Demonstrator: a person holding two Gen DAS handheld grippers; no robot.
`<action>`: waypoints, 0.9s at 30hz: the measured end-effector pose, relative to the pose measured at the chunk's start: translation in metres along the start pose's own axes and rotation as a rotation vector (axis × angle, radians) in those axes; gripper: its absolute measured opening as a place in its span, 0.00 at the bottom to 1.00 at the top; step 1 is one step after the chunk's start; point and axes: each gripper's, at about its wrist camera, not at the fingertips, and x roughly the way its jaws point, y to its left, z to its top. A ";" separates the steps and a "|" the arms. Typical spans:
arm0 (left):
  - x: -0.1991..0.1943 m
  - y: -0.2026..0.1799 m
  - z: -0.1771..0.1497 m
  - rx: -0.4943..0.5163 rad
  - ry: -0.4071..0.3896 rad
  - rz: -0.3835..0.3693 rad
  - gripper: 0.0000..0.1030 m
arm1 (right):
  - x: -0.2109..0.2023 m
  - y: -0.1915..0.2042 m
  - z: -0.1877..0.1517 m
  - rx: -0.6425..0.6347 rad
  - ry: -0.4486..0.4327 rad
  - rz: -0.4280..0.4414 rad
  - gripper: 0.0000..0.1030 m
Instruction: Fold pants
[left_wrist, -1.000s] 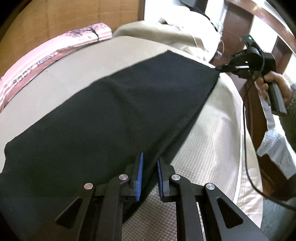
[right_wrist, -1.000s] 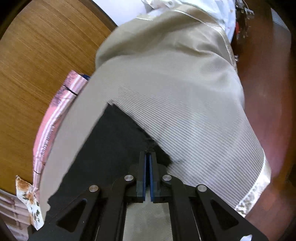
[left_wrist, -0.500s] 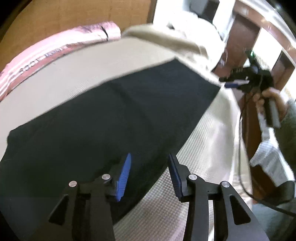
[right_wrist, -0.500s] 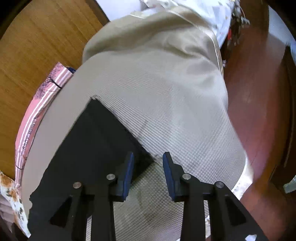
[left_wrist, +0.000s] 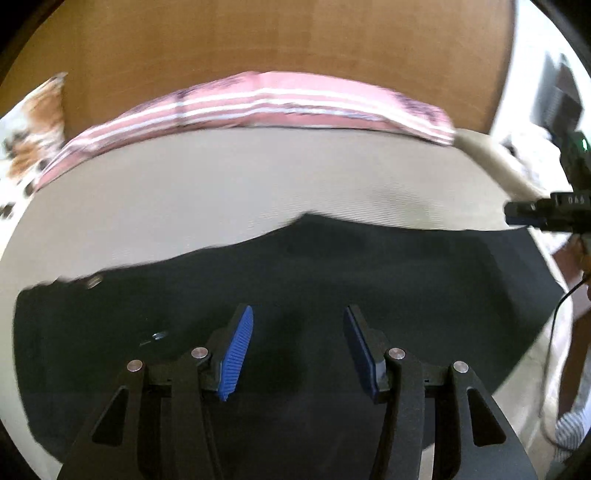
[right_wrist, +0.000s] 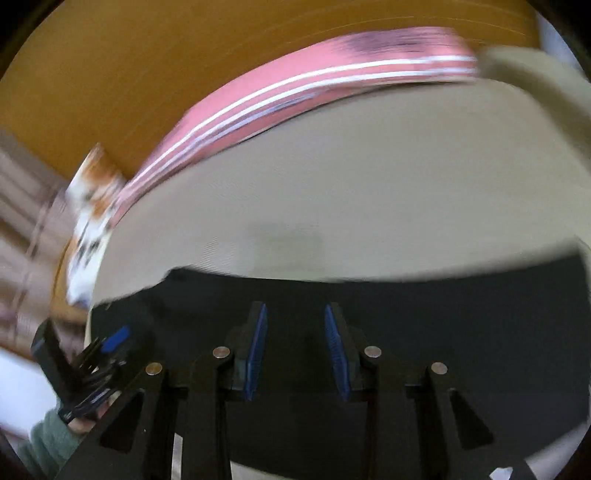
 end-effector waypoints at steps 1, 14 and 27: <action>0.002 0.009 -0.004 -0.004 0.010 0.029 0.51 | 0.016 0.017 0.007 -0.037 0.031 0.027 0.30; -0.006 0.044 -0.032 -0.012 0.022 0.052 0.51 | 0.175 0.132 0.042 -0.275 0.394 0.220 0.25; -0.016 0.050 -0.040 -0.019 0.021 0.038 0.50 | 0.184 0.139 0.050 -0.242 0.279 0.177 0.18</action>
